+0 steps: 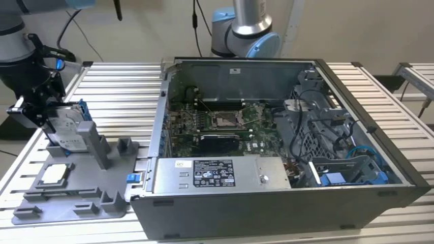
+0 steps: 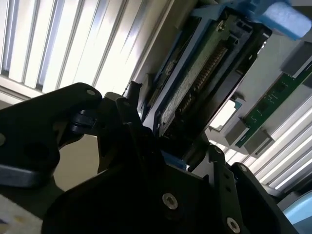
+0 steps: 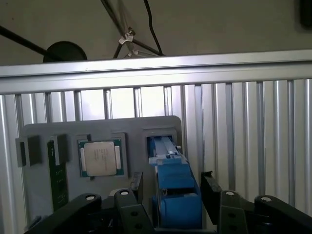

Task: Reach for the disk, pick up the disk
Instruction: 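Pick up the disk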

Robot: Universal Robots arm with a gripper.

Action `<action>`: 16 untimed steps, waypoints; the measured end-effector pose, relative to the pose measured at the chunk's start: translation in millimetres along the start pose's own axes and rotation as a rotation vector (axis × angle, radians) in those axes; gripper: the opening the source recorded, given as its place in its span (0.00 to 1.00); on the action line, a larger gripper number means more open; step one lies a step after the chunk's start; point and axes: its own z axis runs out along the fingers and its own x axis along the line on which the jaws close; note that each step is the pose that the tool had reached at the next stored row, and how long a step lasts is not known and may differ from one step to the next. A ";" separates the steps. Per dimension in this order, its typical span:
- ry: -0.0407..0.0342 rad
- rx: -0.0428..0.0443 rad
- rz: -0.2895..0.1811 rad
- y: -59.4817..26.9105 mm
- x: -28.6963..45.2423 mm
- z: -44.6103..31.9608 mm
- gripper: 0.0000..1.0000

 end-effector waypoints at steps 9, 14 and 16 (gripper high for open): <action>-0.0039 -0.0014 -0.005 -0.2 0.1 6.1 1.00; -0.0060 -0.0003 -0.005 -0.4 -0.1 7.0 1.00; -0.0075 0.0016 -0.005 -0.5 -0.2 5.5 1.00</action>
